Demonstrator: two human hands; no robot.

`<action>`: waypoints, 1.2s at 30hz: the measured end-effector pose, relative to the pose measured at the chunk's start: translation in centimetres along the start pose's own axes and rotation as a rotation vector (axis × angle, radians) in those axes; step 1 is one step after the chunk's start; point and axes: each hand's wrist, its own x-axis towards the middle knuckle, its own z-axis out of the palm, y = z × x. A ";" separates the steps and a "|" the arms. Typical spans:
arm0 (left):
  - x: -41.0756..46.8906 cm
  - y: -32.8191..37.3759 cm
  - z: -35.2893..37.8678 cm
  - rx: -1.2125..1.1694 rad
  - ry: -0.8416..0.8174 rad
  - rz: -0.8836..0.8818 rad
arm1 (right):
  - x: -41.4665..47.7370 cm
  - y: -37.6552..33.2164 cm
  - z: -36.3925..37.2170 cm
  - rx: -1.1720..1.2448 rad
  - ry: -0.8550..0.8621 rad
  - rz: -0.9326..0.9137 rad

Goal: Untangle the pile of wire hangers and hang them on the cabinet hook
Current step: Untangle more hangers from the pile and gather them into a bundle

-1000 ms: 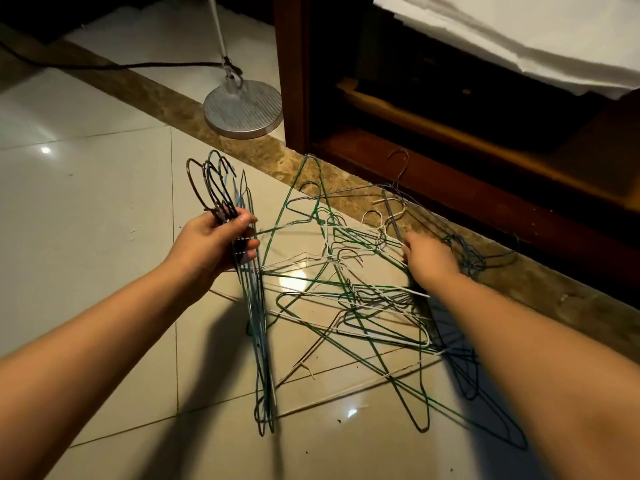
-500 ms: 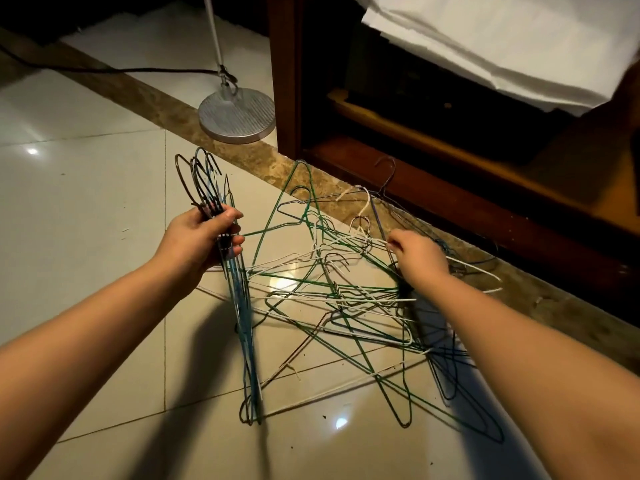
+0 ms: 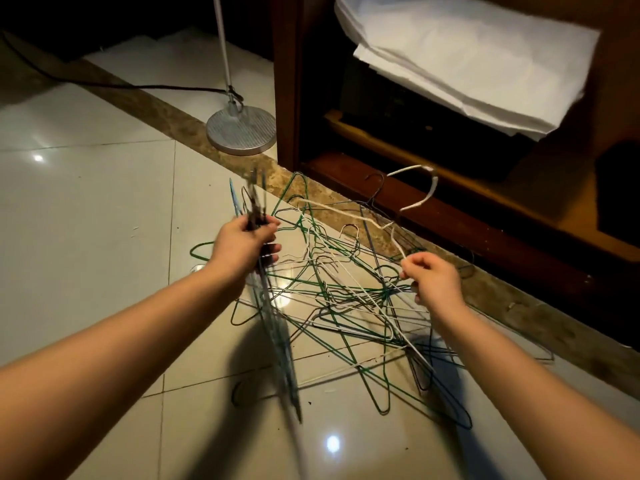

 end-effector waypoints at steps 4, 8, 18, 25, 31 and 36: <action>-3.8 0.4 3.7 -0.088 -0.070 -0.016 | -4.6 -0.8 0.8 0.415 -0.099 0.238; -7.3 0.8 7.0 -0.249 -0.149 -0.027 | -8.0 -1.0 1.3 0.528 -0.055 0.271; -10.8 2.1 11.7 -0.294 -0.242 -0.002 | -11.2 -0.5 0.0 0.417 0.116 0.105; -10.8 1.2 12.0 -0.326 -0.311 -0.047 | -10.8 -0.5 -0.6 0.449 0.105 0.097; -10.0 0.7 11.0 -0.308 -0.256 -0.046 | -10.7 -0.8 0.1 0.463 0.009 0.058; -9.8 1.0 10.0 -0.204 -0.191 -0.003 | -11.2 -0.7 1.4 0.409 -0.077 -0.032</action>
